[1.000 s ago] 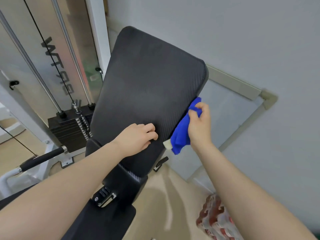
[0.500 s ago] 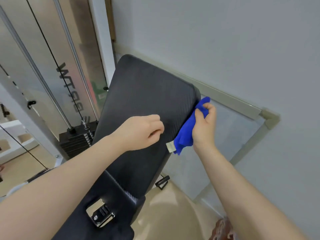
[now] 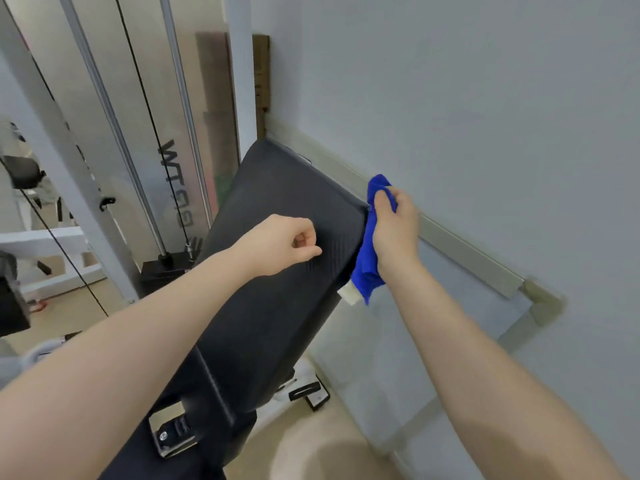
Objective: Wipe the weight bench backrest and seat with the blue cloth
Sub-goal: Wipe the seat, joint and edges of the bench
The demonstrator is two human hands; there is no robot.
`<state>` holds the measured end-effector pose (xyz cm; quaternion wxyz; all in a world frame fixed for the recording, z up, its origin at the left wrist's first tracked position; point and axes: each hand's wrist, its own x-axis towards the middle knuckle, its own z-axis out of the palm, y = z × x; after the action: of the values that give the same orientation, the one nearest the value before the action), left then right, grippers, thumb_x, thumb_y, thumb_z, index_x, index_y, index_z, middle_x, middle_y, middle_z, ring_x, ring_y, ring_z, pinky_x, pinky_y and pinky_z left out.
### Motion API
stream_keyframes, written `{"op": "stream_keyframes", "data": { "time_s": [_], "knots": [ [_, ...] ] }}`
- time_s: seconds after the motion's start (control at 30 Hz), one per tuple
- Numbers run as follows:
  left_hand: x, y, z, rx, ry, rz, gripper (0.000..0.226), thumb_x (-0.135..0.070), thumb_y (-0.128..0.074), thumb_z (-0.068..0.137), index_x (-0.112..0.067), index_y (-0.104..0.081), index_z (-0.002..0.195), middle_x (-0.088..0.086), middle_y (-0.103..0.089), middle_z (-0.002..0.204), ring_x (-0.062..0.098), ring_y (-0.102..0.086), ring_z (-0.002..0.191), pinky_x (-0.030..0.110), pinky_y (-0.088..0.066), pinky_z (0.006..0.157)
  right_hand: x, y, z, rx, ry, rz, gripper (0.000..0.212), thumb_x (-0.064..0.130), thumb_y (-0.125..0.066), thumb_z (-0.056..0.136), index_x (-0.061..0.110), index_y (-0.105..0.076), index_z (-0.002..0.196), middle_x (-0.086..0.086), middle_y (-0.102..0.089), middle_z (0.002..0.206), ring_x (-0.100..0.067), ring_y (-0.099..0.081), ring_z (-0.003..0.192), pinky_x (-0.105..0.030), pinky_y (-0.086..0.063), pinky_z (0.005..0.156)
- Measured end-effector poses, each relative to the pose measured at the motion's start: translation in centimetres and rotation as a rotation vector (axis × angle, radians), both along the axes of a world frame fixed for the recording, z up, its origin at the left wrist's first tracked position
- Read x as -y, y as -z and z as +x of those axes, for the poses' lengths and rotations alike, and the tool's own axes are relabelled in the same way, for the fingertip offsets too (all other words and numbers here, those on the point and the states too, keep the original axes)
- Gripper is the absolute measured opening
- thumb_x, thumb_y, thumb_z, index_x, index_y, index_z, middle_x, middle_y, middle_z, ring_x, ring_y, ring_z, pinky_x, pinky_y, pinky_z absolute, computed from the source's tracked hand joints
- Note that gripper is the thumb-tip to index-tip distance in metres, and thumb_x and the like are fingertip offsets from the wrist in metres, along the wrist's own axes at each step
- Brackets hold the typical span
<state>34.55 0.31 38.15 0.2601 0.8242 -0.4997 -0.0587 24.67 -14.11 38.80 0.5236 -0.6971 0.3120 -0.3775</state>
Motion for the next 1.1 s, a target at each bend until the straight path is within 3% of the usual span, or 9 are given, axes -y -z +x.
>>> {"op": "stream_keyframes", "data": {
  "time_s": [0.07, 0.13, 0.4, 0.5, 0.6, 0.73, 0.87, 1.03, 1.1],
  "knots": [
    [0.4, 0.1, -0.2, -0.021, -0.004, 0.029, 0.016, -0.028, -0.061, 0.086, -0.019, -0.053, 0.075, -0.012, -0.054, 0.069, 0.005, -0.048, 0.062, 0.022, -0.040, 0.066, 1.4, -1.9, 1.9, -0.164, -0.114, -0.116, 0.020, 0.020, -0.046, 0.088, 0.020, -0.055, 0.070, 0.001, -0.055, 0.066, -0.017, -0.048, 0.065, -0.035, -0.043, 0.065],
    [0.6, 0.0, -0.3, -0.042, -0.007, 0.049, 0.017, -0.027, -0.060, 0.087, -0.018, -0.052, 0.075, -0.011, -0.053, 0.068, 0.006, -0.048, 0.062, 0.022, -0.040, 0.064, 2.1, -2.5, 1.9, -0.241, -0.234, -0.204, 0.018, 0.019, -0.050, 0.087, 0.014, -0.065, 0.078, -0.008, -0.065, 0.077, -0.016, -0.052, 0.069, -0.038, -0.049, 0.071],
    [0.8, 0.8, -1.2, -0.061, -0.016, 0.014, 0.016, -0.025, -0.057, 0.090, -0.014, -0.051, 0.080, -0.011, -0.051, 0.069, 0.009, -0.046, 0.063, 0.021, -0.039, 0.061, 4.4, -1.9, -3.4, -0.222, -0.495, -0.128, 0.020, 0.018, -0.054, 0.092, 0.029, -0.067, 0.081, 0.008, -0.066, 0.080, -0.010, -0.058, 0.071, -0.024, -0.048, 0.070],
    [0.8, 0.9, -1.0, -0.082, -0.025, -0.008, 0.015, -0.023, -0.057, 0.090, -0.014, -0.051, 0.080, -0.011, -0.050, 0.071, 0.006, -0.044, 0.062, 0.018, -0.037, 0.059, 4.2, -3.1, 0.8, -0.257, -0.502, -0.260, 0.014, 0.019, -0.052, 0.092, 0.024, -0.066, 0.092, 0.008, -0.065, 0.090, -0.009, -0.059, 0.082, -0.025, -0.048, 0.079],
    [0.9, 0.7, -0.8, -0.049, -0.013, 0.029, 0.015, -0.024, -0.057, 0.089, -0.015, -0.050, 0.080, -0.009, -0.051, 0.074, 0.006, -0.046, 0.064, 0.019, -0.038, 0.061, 4.0, -4.8, 3.8, -0.345, -0.566, -0.359, 0.016, 0.018, -0.051, 0.093, 0.019, -0.066, 0.098, 0.005, -0.064, 0.088, -0.004, -0.056, 0.074, -0.012, -0.046, 0.067],
    [1.1, 0.5, -1.1, 0.051, 0.037, 0.110, 0.017, -0.028, -0.056, 0.090, -0.017, -0.049, 0.079, -0.009, -0.051, 0.076, 0.010, -0.047, 0.068, 0.023, -0.039, 0.063, 4.7, -3.8, 0.2, -0.325, -0.567, -0.489, 0.019, 0.012, -0.052, 0.092, 0.000, -0.067, 0.090, -0.016, -0.054, 0.079, -0.014, -0.049, 0.068, -0.006, -0.036, 0.059],
    [1.3, 0.0, -1.2, 0.104, 0.047, 0.162, 0.018, -0.029, -0.052, 0.092, -0.015, -0.048, 0.082, -0.009, -0.047, 0.076, 0.015, -0.047, 0.072, 0.025, -0.034, 0.067, 5.1, -4.3, -0.5, -0.366, -0.582, -0.417, 0.011, 0.019, -0.054, 0.092, 0.024, -0.064, 0.089, 0.011, -0.059, 0.084, -0.004, -0.054, 0.077, -0.003, -0.039, 0.067],
    [1.2, -0.5, 0.0, 0.070, 0.089, 0.190, 0.017, -0.030, -0.054, 0.091, -0.016, -0.050, 0.083, -0.012, -0.046, 0.072, 0.013, -0.047, 0.070, 0.023, -0.035, 0.062, 4.3, -5.5, 6.8, -0.486, -0.569, -0.543, 0.022, 0.023, -0.049, 0.094, 0.011, -0.065, 0.102, -0.004, -0.065, 0.098, -0.022, -0.059, 0.095, -0.034, -0.047, 0.087],
    [1.1, -1.0, 0.5, 0.030, 0.153, 0.212, 0.018, -0.031, -0.056, 0.090, -0.017, -0.051, 0.080, -0.012, -0.049, 0.070, 0.007, -0.047, 0.066, 0.020, -0.036, 0.061, 4.6, -5.4, 6.8, -0.490, -0.593, -0.539, 0.020, 0.024, -0.050, 0.094, 0.014, -0.065, 0.102, 0.000, -0.064, 0.096, -0.017, -0.058, 0.091, -0.029, -0.046, 0.084]
  ]
}}
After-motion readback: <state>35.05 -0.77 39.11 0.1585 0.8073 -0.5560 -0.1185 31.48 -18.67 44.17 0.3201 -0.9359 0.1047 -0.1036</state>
